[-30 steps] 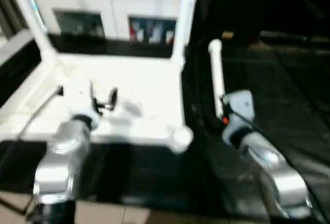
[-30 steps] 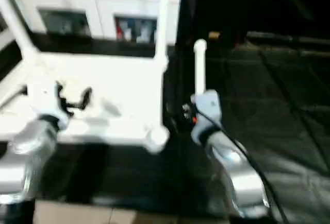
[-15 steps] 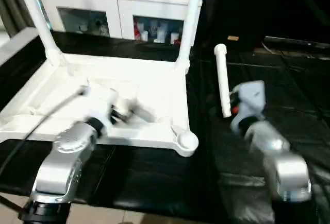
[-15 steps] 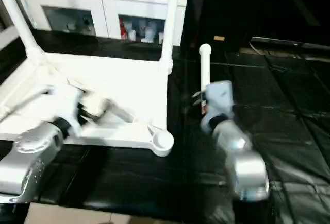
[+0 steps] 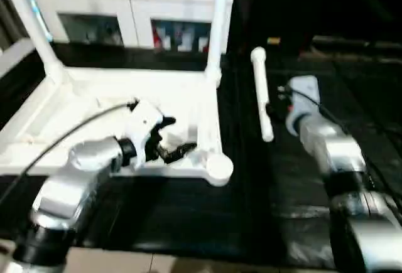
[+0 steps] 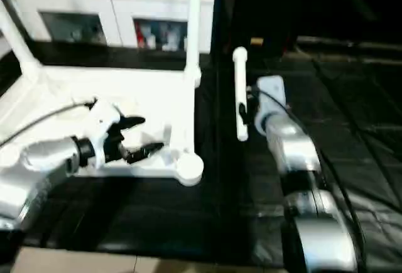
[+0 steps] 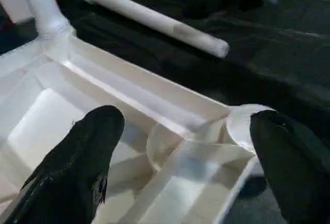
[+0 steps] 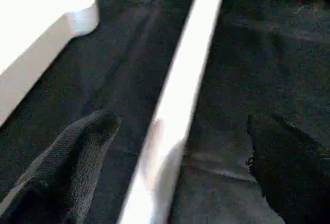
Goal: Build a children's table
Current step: Pick table leg
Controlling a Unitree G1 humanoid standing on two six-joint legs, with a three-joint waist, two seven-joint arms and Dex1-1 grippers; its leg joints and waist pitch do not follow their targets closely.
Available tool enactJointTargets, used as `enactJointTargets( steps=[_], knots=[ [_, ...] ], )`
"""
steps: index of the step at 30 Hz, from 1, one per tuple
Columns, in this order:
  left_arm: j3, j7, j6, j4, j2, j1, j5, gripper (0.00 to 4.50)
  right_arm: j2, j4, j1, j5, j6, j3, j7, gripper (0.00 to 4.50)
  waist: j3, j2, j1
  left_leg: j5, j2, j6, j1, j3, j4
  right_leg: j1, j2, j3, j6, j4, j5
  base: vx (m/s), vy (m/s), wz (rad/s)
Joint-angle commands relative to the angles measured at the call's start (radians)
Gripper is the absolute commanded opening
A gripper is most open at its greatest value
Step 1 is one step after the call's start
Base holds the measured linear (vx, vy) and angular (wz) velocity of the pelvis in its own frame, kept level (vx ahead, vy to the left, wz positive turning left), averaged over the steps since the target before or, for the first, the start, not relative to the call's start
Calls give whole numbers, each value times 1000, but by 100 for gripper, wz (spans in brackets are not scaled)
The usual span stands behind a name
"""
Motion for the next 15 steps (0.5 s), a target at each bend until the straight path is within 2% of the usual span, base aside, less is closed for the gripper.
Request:
enactJointTargets(
  steps=[1,2,3,4,5,7,8,11,15],
  knots=[
    [-5,-45,30,-62,30,11,-27,445,1,115,-43,6,-44,-27,-1,450,-66,-1,7,-44,52,39,0,-2,-69,64,-83,35,-319,-58,58,0,0,0],
    [-4,-50,33,-69,33,15,-32,445,2,131,-48,4,-51,-28,-8,450,-61,1,9,-72,56,35,2,1,-69,62,-84,37,-314,-64,16,0,0,0],
    [-3,-64,43,-87,39,25,-49,445,6,181,-65,-3,-74,-31,-28,450,-56,-4,8,-79,59,32,1,1,-71,59,-85,37,-311,-65,-1,0,0,0],
    [-2,-67,45,-91,40,27,-53,445,7,194,-69,-5,-80,-32,-33,450,-57,1,10,-98,59,22,4,2,-73,57,-84,36,-308,-64,-36,0,0,0],
    [0,-71,57,-108,45,36,-65,445,11,225,-77,-7,-92,-34,-43,450,-48,-4,11,-120,61,17,5,5,-76,52,-83,37,-299,-69,-66,0,0,0],
    [2,-70,87,-147,52,53,-87,445,19,283,-82,-15,-96,-43,-115,450,-39,-2,12,-166,62,-2,10,10,-81,42,-80,37,-280,-73,-139,0,0,0],
    [2,-68,92,-154,53,56,-88,448,23,289,-82,-8,-97,-52,-121,431,-38,-2,15,-194,64,-14,14,13,-81,40,-79,39,-265,-75,-167,0,0,0],
    [6,-65,113,-175,57,62,-102,450,32,330,-95,6,-128,-66,-107,412,-32,-4,17,-213,65,-27,12,15,-86,37,-78,40,-243,-75,-179,0,0,0],
    [5,-61,133,-199,63,73,-113,450,39,377,-111,5,-160,-64,-69,375,-27,-7,16,-180,66,-18,8,18,-86,39,-78,41,-252,-71,-132,0,0,0]
  ],
)
